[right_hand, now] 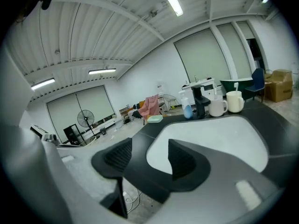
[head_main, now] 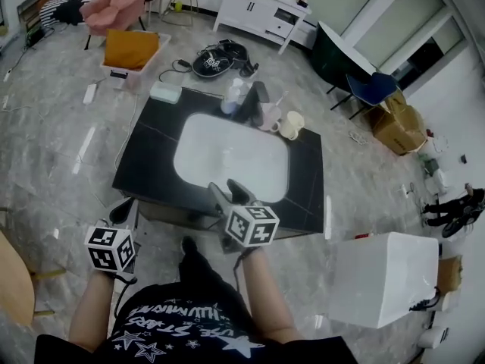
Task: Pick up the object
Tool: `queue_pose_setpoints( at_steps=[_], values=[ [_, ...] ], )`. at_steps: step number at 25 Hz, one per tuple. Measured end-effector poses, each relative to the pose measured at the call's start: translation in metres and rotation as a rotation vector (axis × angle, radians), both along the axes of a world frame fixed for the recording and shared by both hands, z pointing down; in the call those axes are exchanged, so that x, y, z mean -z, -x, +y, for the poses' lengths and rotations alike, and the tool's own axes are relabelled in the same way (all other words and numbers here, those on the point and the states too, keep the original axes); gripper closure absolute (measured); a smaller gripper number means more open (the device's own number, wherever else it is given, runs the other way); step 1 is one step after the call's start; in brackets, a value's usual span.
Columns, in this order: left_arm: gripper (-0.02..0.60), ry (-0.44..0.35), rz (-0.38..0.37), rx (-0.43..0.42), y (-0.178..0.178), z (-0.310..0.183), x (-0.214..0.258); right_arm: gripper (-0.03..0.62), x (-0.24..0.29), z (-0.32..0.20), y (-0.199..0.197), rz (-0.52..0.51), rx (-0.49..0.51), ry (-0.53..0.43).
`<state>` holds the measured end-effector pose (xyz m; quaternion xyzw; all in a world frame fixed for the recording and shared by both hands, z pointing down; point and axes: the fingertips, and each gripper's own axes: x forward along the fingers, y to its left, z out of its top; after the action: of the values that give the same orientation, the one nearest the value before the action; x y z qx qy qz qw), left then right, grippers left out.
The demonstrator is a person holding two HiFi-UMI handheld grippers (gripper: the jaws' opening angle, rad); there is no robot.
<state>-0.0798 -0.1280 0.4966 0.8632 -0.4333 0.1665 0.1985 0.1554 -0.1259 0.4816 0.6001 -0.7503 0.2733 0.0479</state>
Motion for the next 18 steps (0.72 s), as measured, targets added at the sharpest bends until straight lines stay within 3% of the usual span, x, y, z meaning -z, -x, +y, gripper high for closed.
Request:
queue_pose_setpoints(
  at_steps=[9,18],
  values=[
    [0.572,-0.006,-0.033,0.171,-0.014,-0.097,0.023,0.347,0.014,-0.151,-0.007,-0.047,0.169,0.021],
    [0.572,-0.022,-0.063,0.329,0.0,-0.143,0.03,0.347,0.004,-0.239,0.022,-0.066,0.305,0.045]
  ],
)
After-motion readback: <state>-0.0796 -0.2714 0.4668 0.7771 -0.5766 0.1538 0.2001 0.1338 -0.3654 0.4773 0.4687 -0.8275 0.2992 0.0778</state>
